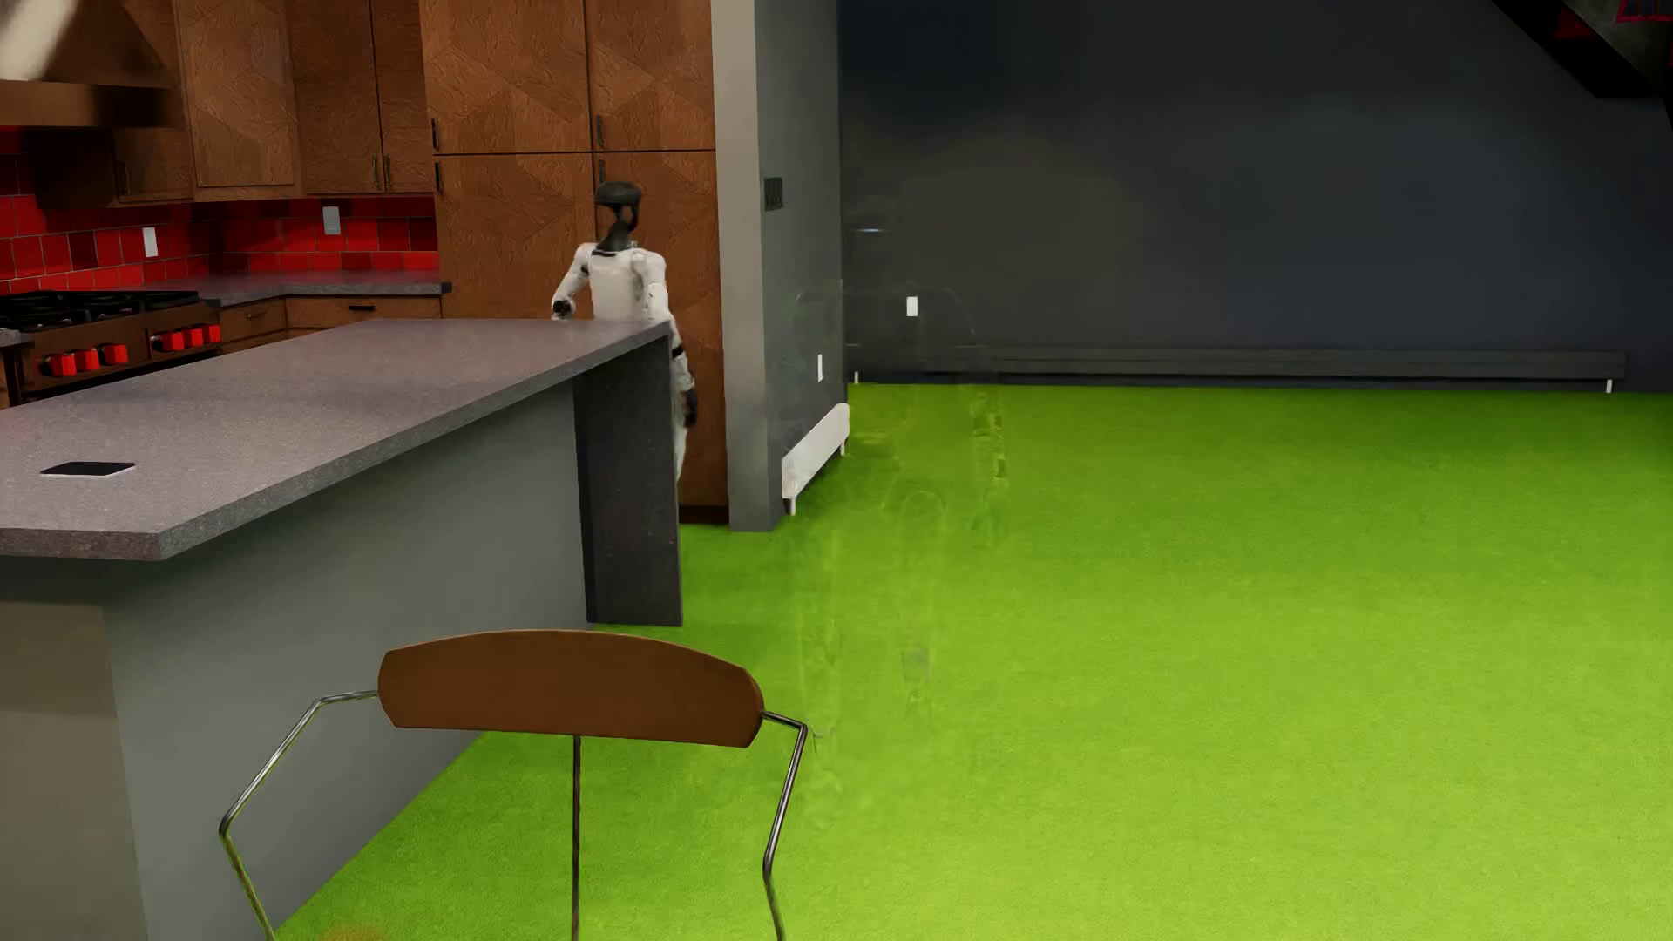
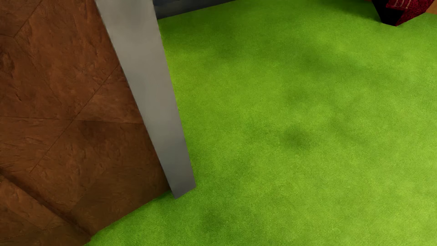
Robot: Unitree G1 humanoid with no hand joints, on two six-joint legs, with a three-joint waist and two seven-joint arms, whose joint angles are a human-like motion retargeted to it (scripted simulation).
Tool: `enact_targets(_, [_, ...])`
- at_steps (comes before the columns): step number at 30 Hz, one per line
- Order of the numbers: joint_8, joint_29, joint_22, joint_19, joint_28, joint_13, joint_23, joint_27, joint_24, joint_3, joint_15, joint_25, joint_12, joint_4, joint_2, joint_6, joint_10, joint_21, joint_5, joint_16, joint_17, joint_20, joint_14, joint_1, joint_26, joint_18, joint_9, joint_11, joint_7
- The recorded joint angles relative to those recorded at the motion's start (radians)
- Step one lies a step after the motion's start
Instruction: Walk to the dark orange chair
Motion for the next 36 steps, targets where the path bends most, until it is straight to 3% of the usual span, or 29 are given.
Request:
enact_targets(2, [0.000, 0.000, -0.024, 0.000, 0.000, -0.024, -0.099, 0.000, 0.000, 0.013, -0.056, 0.000, -0.016, -0.028, 0.099, -0.010, -0.317, -0.101, -0.009, -0.001, 0.004, 0.043, 0.053, -0.031, 0.000, 0.000, 0.027, -0.017, 0.000])
enact_targets(5, [0.000, 0.000, -0.081, 0.000, 0.000, -0.025, -0.172, 0.000, 0.000, -0.023, -0.097, 0.000, -0.052, -0.028, 0.201, -0.018, -0.646, -0.143, -0.023, 0.019, 0.016, 0.187, 0.263, -0.059, 0.000, 0.000, 0.038, -0.020, 0.000])
enact_targets(7, [0.000, 0.000, -0.112, 0.000, 0.000, 0.015, -0.143, 0.000, 0.000, -0.038, -0.084, 0.000, -0.075, -0.028, 0.286, -0.031, -0.637, -0.101, -0.054, 0.045, 0.021, 0.280, 0.292, -0.054, 0.000, 0.000, 0.053, -0.021, 0.000])
enact_targets(9, [0.000, 0.000, -0.109, 0.000, 0.000, 0.076, -0.032, 0.000, 0.000, -0.043, 0.000, 0.000, -0.094, -0.036, 0.329, -0.046, -0.562, 0.000, -0.095, 0.063, 0.020, 0.330, 0.353, -0.042, 0.000, 0.000, 0.030, -0.010, 0.000])
enact_targets(11, [0.000, 0.000, -0.071, 0.000, 0.000, 0.127, 0.131, 0.000, 0.000, -0.048, 0.215, 0.000, -0.124, -0.046, 0.241, -0.076, -0.516, 0.163, -0.146, 0.077, 0.027, 0.310, 0.255, 0.036, 0.000, 0.000, 0.018, 0.180, 0.000])
enact_targets(13, [0.000, 0.000, -0.090, 0.000, 0.000, 0.117, 0.196, 0.000, 0.000, -0.070, 0.368, 0.000, -0.147, -0.047, -0.067, -0.101, -0.520, 0.346, -0.150, 0.089, 0.006, 0.318, 0.136, 0.090, 0.000, 0.000, -0.001, 0.600, 0.000])
enact_targets(15, [0.000, 0.000, -0.112, 0.000, 0.000, 0.135, 0.158, 0.000, 0.000, -0.163, 0.353, 0.000, -0.171, -0.029, -0.323, -0.083, -0.543, 0.276, -0.084, 0.090, -0.021, 0.328, 0.070, 0.115, 0.000, 0.000, -0.021, 0.791, 0.000])
enact_targets(17, [0.000, 0.000, -0.138, 0.000, 0.000, 0.172, 0.097, 0.000, 0.000, -0.224, 0.373, 0.000, -0.186, -0.024, -0.431, -0.068, -0.591, 0.178, -0.027, 0.098, -0.030, 0.348, 0.030, 0.221, 0.000, 0.000, -0.014, 0.602, 0.000])
enact_targets(19, [0.000, 0.000, -0.170, 0.000, 0.000, 0.207, 0.059, 0.000, 0.000, -0.282, 0.515, 0.000, -0.174, -0.070, -0.406, -0.093, -0.641, 0.108, -0.037, 0.109, -0.006, 0.408, -0.011, 0.360, 0.000, 0.000, 0.020, 0.250, 0.000])
enact_targets(20, [0.000, 0.000, -0.178, 0.000, 0.000, 0.217, 0.050, 0.000, 0.000, -0.305, 0.514, 0.000, -0.178, -0.089, -0.392, -0.107, -0.644, 0.103, -0.041, 0.115, 0.014, 0.420, -0.037, 0.399, 0.000, 0.000, 0.028, 0.122, 0.000])
enact_targets(22, [0.000, 0.000, -0.186, 0.000, 0.000, 0.234, 0.040, 0.000, 0.000, -0.316, 0.234, 0.000, -0.195, -0.125, -0.362, -0.120, -0.646, 0.131, -0.038, 0.117, 0.054, 0.420, -0.079, 0.468, 0.000, 0.000, 0.030, 0.045, 0.000])
enact_targets(25, [0.000, 0.000, -0.221, 0.000, 0.000, 0.262, 0.045, 0.000, 0.000, -0.315, 0.213, 0.000, -0.146, -0.126, -0.351, -0.093, -0.596, 0.170, -0.033, 0.088, 0.076, 0.442, -0.079, 0.513, 0.000, 0.000, -0.023, 0.079, 0.000])
enact_targets(27, [0.000, 0.000, -0.172, 0.000, 0.000, 0.237, 0.097, 0.000, 0.000, -0.285, 0.254, 0.000, -0.123, -0.064, -0.324, -0.041, -0.426, 0.201, 0.017, 0.056, 0.073, 0.369, 0.034, 0.453, 0.000, 0.000, -0.047, 0.059, 0.000])
enact_targets(29, [0.000, 0.000, -0.129, 0.000, 0.000, 0.181, 0.092, 0.000, 0.000, -0.217, 0.069, 0.000, -0.104, 0.030, -0.265, -0.017, -0.077, 0.183, 0.031, 0.039, 0.044, 0.271, 0.232, 0.255, 0.000, 0.000, -0.067, 0.072, 0.000])
enact_targets(30, [0.000, 0.000, -0.107, 0.000, 0.000, 0.139, 0.081, 0.000, 0.000, -0.166, 0.024, 0.000, -0.098, 0.054, -0.220, -0.020, 0.053, 0.150, 0.038, 0.036, 0.033, 0.221, 0.235, 0.179, 0.000, 0.000, -0.057, 0.065, 0.000])
enact_targets(32, [0.000, 0.000, -0.059, 0.000, 0.000, 0.072, 0.018, 0.000, 0.000, -0.111, -0.025, 0.000, -0.075, 0.059, -0.101, -0.043, 0.103, 0.007, 0.029, 0.026, 0.018, 0.143, 0.079, 0.095, 0.000, 0.000, -0.021, 0.039, 0.000])
enact_targets(34, [0.000, 0.000, -0.052, 0.000, 0.000, 0.034, -0.102, 0.000, 0.000, -0.072, -0.048, 0.000, -0.057, 0.008, -0.017, -0.052, -0.064, -0.152, 0.016, 0.024, 0.006, 0.109, -0.025, 0.010, 0.000, 0.000, -0.001, 0.016, 0.000])
enact_targets(36, [0.000, 0.000, -0.058, 0.000, 0.000, -0.010, -0.175, 0.000, 0.000, -0.019, -0.042, 0.000, -0.056, -0.038, 0.042, -0.056, -0.321, -0.212, -0.002, 0.028, 0.003, 0.134, 0.052, -0.026, 0.000, 0.000, 0.019, -0.007, 0.000])
